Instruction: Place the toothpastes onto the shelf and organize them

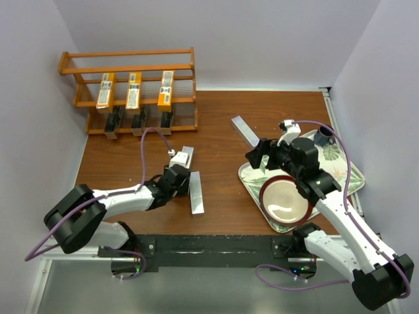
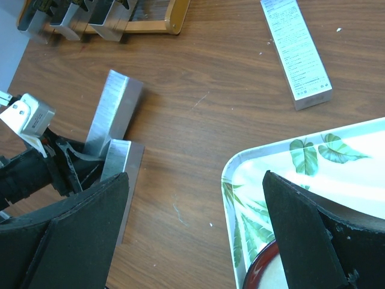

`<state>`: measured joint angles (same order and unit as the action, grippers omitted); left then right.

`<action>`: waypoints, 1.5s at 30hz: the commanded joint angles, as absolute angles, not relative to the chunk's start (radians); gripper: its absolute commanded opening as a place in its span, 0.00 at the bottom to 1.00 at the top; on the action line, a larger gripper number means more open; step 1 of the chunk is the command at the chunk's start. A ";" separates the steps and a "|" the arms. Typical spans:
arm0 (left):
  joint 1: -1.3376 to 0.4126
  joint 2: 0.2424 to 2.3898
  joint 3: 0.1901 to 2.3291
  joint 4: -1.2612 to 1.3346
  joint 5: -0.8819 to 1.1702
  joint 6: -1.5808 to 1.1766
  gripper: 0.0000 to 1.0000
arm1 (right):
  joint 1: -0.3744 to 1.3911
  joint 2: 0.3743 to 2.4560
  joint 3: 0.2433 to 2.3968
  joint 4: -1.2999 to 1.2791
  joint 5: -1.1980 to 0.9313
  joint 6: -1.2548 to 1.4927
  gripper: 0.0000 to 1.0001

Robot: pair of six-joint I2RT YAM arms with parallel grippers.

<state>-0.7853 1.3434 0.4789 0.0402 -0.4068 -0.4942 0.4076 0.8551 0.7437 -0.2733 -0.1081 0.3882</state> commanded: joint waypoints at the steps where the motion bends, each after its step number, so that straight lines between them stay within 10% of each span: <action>1: -0.782 1.338 0.445 0.069 -0.377 -0.509 0.59 | 0.411 0.850 0.738 -0.250 -0.129 0.374 0.98; 19: -0.813 1.353 0.328 0.341 -0.529 -0.572 0.64 | 0.411 0.854 0.735 -0.245 -0.137 0.377 0.98; 25: -0.833 1.309 0.330 0.307 -0.555 -0.584 0.37 | 0.410 0.854 0.735 -0.249 -0.138 0.373 0.98; 30: -0.856 1.149 0.373 0.143 -0.561 -0.621 0.35 | 0.411 0.857 0.735 -0.244 -0.140 0.374 0.98; 45: -0.862 0.963 1.034 -0.395 -0.477 -0.416 0.32 | 0.411 0.853 0.733 -0.238 -0.152 0.370 0.98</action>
